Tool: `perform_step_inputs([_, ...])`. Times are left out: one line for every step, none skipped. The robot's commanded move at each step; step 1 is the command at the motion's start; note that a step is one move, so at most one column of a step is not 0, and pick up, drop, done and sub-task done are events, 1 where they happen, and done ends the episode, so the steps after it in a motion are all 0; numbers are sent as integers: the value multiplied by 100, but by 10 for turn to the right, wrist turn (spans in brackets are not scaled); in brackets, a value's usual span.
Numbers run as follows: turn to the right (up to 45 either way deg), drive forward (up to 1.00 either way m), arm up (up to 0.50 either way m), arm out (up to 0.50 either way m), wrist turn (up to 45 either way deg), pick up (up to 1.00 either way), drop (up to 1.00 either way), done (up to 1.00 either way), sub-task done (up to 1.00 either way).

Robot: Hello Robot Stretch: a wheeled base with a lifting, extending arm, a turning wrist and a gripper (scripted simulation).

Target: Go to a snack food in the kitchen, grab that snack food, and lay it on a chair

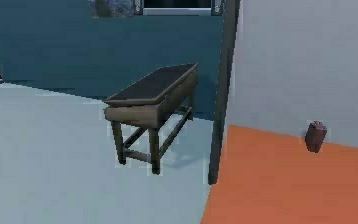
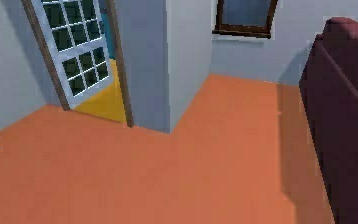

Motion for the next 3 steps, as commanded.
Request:
perform_step_inputs([0, 10, 0, 0, 0, 0, 0, 0, 0])
perform_step_inputs([-450, 0, 0, 0, 0, 0, 0, 0, 0])
perform_step_inputs([-420, 0, 0, 0, 0, 0, 0, 0, 0])
